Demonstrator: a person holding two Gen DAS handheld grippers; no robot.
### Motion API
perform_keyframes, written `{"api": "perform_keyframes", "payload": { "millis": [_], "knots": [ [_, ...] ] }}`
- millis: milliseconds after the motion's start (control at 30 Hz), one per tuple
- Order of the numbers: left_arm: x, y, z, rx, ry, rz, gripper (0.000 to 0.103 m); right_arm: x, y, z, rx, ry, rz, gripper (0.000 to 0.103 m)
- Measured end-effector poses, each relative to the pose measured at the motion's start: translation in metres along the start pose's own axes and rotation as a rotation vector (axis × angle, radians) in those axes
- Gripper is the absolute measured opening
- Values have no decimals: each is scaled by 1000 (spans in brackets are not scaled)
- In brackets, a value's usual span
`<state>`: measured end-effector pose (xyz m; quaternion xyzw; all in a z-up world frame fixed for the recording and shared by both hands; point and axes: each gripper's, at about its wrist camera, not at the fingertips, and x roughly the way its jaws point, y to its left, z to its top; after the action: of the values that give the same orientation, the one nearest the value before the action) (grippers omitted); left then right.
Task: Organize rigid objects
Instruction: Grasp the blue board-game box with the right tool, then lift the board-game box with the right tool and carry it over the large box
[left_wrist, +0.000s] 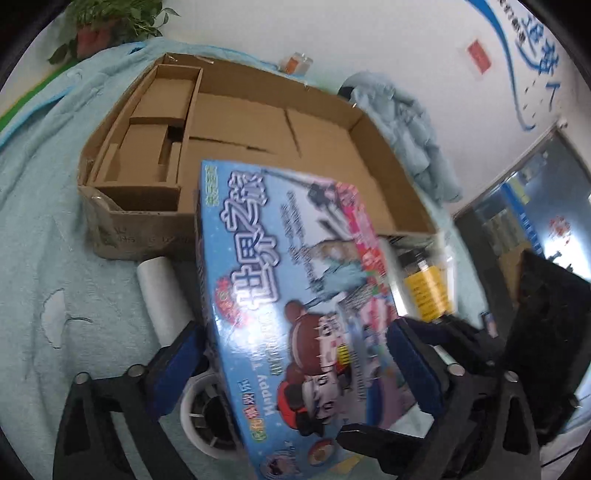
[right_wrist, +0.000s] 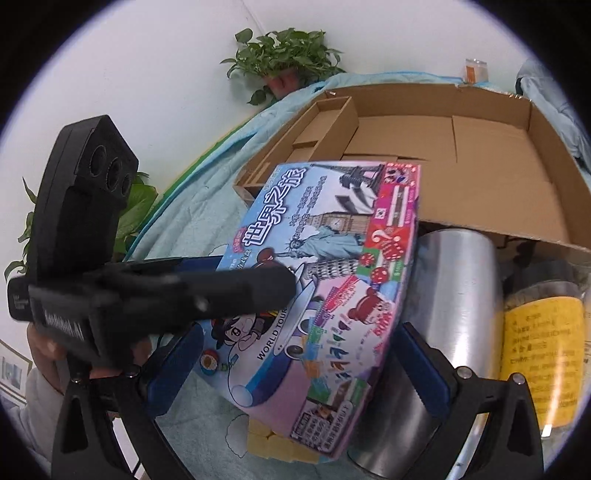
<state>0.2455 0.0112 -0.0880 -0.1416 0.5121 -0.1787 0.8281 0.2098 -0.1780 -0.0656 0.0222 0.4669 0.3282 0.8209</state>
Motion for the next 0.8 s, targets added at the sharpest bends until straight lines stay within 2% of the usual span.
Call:
{"api": "perform_keyframes", "payload": {
  "millis": [33,133,267,800],
  "knots": [
    [5,0,1,-2,24,18,87,0,1,0,-5,-2,-14,103],
    [11,6,3,-74,42,-21,87,5,9,0,-33,4,-65,103],
    [16,13,6,-86,60,-43,87,11,17,0,-50,18,-124,103],
    [12,11,1,-61,20,-26,87,7,14,1,9,-27,-161,102]
  ]
}}
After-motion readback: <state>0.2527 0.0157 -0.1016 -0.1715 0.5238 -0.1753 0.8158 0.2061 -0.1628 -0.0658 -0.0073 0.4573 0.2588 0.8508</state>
